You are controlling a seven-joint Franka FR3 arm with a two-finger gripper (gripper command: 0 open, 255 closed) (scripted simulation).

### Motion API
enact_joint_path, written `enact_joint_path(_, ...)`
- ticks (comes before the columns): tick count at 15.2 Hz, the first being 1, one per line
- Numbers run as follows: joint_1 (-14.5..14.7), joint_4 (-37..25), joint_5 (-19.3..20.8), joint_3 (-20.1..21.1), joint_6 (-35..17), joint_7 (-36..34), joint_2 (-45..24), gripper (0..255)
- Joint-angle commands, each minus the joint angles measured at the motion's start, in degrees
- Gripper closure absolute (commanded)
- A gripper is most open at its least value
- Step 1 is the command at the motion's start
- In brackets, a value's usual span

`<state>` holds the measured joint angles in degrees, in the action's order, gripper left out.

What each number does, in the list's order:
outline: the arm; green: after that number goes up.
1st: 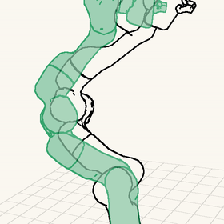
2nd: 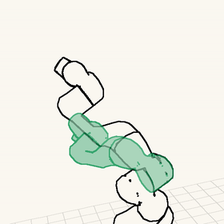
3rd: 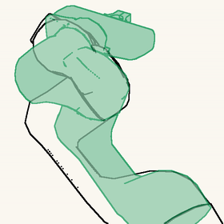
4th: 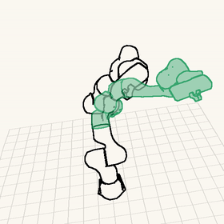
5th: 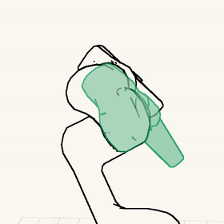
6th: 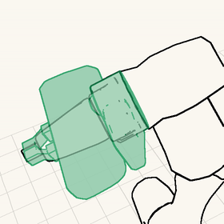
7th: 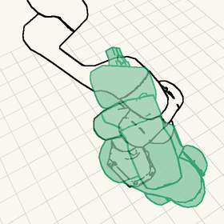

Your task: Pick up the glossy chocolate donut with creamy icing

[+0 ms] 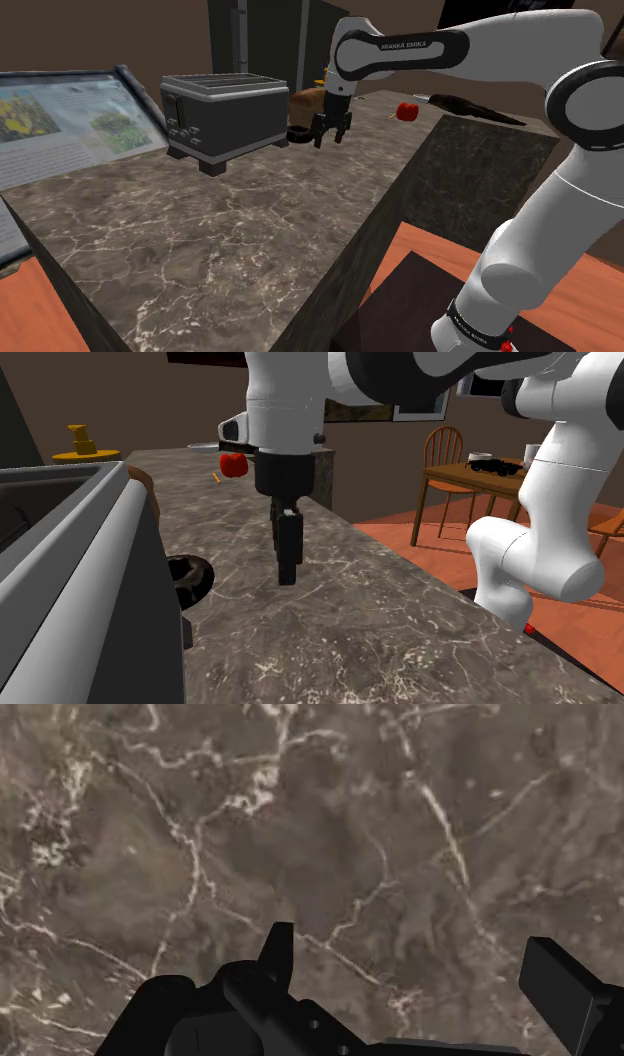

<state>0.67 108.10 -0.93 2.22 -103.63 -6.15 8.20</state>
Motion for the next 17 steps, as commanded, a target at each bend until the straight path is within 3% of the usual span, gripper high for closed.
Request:
enact_joint_path(1, 0.1, -5.25, 0.21, 0.23, 0.08, -0.58, -4.37, 0)
enact_joint_path(7, 0.38, -22.83, 1.06, 0.42, 2.31, -1.65, -17.55, 0)
enact_joint_path(11, 0.78, -38.57, 1.7, 0.42, 6.14, -2.25, -28.01, 0)
enact_joint_path(12, 0.83, -40.23, 1.75, 0.4, 6.62, -2.29, -29.06, 0)
enact_joint_path(17, 0.76, -34.4, 1.69, 0.38, 2.07, -2.27, -27.78, 0)
